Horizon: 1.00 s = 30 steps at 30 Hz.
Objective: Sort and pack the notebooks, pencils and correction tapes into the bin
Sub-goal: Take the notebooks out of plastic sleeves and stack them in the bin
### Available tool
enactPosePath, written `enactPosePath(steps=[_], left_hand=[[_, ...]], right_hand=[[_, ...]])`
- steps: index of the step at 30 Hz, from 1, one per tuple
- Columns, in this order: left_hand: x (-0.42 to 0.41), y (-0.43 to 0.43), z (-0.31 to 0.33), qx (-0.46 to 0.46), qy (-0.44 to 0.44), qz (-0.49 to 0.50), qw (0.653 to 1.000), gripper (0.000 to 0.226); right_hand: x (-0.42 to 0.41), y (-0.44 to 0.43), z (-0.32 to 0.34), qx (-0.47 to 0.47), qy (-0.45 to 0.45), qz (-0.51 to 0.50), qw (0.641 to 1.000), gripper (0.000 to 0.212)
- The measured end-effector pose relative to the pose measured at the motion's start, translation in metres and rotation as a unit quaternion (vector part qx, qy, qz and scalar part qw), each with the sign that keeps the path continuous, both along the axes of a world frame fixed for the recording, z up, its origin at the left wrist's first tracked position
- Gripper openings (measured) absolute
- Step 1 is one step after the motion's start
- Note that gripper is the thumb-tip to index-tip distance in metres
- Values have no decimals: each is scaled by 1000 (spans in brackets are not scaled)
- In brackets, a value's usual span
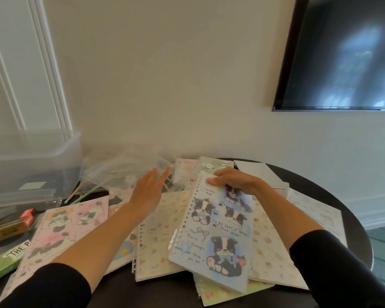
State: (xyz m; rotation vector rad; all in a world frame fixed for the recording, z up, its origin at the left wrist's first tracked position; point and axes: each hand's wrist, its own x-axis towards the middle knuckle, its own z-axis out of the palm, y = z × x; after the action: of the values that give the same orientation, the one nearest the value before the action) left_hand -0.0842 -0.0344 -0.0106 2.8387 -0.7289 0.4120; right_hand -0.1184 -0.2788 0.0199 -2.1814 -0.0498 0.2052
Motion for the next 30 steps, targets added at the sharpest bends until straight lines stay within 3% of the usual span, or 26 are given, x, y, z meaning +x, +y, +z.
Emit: enactPosePath(steps=[4,11,14,17,21,24,26,28,30], left_hand=[[0,0,2,-23,91,-7,996,67],[-5,-2,-2,-239,149,-3,960,22],[-4,3,3,-292,181,-5,939,27],[-1,10,7,-217,162,-37,962,37],[12,9,14,-201,120,9,972,20],[18,8,21,-187,115,28,975,33],[19,9,23,-170,108,34,979,33],[16,9,22,-155,95,31,983,32],[11,6,23,-129,87,21,988,37]], right_hand=[[-6,-8,4,186,-14,-38,982,23],[-8,-1,12,407,39,-164,898,17],[-9,-1,13,401,25,-192,895,31],[-15,-9,10,399,26,-202,894,38],[-26,-14,8,362,62,-207,907,17],[-29,-11,12,347,76,-230,906,8],[-28,-8,15,349,67,-250,901,21],[-25,-6,15,351,36,-277,894,48],[-20,-3,15,331,3,-314,890,54]])
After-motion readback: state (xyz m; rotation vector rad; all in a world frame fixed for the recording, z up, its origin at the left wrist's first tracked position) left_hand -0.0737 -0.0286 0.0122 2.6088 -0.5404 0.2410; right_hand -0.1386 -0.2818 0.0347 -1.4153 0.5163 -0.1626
